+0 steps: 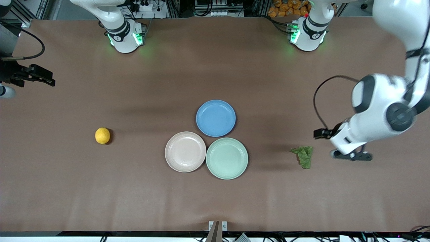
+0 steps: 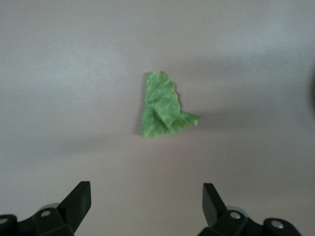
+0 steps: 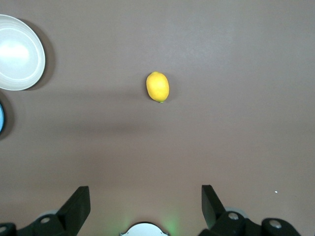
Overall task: Place lemon and lettuce in plates
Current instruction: 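Lower the left gripper onto the lettuce while the right gripper reaches the lemon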
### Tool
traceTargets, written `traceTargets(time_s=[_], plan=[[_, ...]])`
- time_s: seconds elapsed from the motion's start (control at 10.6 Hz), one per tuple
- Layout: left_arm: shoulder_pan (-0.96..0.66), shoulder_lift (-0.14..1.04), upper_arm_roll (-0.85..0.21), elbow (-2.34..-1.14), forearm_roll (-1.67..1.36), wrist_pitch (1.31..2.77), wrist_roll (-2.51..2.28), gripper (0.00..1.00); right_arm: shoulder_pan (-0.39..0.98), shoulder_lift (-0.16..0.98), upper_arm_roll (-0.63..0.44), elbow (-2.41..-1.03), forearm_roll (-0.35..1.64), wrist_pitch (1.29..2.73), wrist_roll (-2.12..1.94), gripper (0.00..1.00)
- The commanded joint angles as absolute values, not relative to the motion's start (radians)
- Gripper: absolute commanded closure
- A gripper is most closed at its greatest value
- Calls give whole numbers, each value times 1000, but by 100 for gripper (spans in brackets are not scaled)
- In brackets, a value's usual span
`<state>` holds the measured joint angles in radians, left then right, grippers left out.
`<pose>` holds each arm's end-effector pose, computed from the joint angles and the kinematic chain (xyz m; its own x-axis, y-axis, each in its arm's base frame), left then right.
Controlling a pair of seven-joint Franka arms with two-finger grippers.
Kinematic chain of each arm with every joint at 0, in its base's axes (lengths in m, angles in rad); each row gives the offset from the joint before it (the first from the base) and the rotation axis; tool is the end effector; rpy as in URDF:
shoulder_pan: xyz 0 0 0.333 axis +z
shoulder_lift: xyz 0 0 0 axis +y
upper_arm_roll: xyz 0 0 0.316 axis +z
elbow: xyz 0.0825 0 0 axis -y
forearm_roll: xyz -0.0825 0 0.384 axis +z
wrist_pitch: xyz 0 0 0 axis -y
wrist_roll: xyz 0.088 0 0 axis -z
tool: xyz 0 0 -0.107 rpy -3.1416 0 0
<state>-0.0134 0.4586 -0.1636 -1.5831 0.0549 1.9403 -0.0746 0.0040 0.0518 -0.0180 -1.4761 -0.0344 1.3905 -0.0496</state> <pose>0.6625 -0.1009 0.3671 0.9891 -0.1115 -0.0962 -0.1105 -0.9937 0.0160 0.5513 -0.0116 0.6252 0.9899 0.0294 -0.1384 0.0337 -0.9990 0.0285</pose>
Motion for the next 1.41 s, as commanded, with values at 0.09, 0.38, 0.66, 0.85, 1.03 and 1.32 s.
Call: traceTargets(time_s=[0.09,0.38,0.66,0.85,1.03,1.32], plan=[[-21,544,-164,-1568,91,2042,-72,0,-46,34,-17,-1546,37,1454,-72,0],[-37,627,-161,-1569,91,2124,-80,0,-45,22,-6,-1665,41,1593,-100,0],[-48,695,-156,-1568,91,2203,-83,0,-49,-5,26,-1808,43,1736,-100,0],[-48,724,-155,-1566,107,2226,-83,0,-51,3,26,-1877,43,1817,-100,0],[-48,739,-155,-1565,182,2227,-84,7,-51,12,28,-2006,44,1993,-98,0],[-48,775,-155,-1559,190,2273,-84,25,-55,70,28,-2063,46,2115,-97,0]])
